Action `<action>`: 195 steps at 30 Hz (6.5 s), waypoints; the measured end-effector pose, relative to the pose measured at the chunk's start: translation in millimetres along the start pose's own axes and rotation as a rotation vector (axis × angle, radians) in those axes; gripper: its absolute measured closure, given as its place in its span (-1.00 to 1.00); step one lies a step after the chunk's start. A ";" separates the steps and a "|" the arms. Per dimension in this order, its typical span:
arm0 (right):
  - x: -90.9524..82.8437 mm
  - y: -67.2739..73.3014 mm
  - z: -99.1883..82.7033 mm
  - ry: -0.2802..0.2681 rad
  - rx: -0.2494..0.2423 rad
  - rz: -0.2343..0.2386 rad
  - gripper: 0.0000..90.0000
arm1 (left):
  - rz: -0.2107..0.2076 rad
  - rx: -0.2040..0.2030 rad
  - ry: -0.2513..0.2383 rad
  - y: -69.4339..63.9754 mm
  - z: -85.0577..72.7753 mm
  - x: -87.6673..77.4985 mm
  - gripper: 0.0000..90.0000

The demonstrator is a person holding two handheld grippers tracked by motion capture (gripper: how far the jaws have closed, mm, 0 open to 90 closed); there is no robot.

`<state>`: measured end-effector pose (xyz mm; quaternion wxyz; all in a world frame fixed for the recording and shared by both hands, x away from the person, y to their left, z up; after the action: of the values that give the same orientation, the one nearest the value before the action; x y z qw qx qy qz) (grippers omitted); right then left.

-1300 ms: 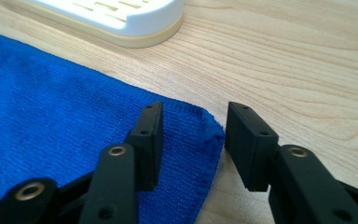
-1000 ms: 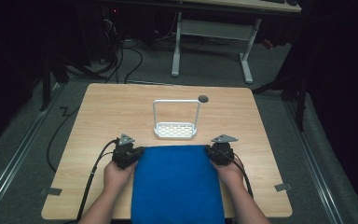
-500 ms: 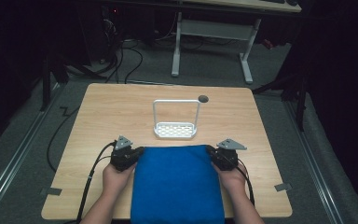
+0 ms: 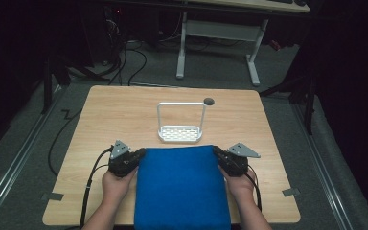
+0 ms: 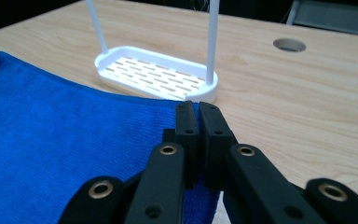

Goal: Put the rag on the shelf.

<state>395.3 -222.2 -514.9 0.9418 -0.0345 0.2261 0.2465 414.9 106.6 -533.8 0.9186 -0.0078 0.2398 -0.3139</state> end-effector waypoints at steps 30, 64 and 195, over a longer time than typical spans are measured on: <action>-48.5 23.5 50.3 -0.246 -0.057 -0.010 0.95 | -0.012 0.043 -0.250 -26.1 47.3 -51.8 0.93; -89.4 30.2 148.4 -0.479 -0.122 -0.026 0.96 | 0.017 0.139 -0.460 -36.6 155.0 -88.1 0.95; 92.8 -82.5 85.8 -0.034 0.048 -0.095 0.35 | 0.145 -0.046 -0.008 80.6 79.1 75.2 0.27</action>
<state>542.0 -237.7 -483.0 0.9567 -0.0184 0.2142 0.1964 548.0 116.8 -509.8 0.9395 -0.0125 0.2431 -0.2408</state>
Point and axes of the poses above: each handheld gripper's, and its own axes: x roughly forward along the jaws, z roughly out of its top, y roughly to its left, the point moved 5 cm from there along x, roughly forward along the jaws, and after that the axes turned 2 degrees about z, right-handed, at the moved point
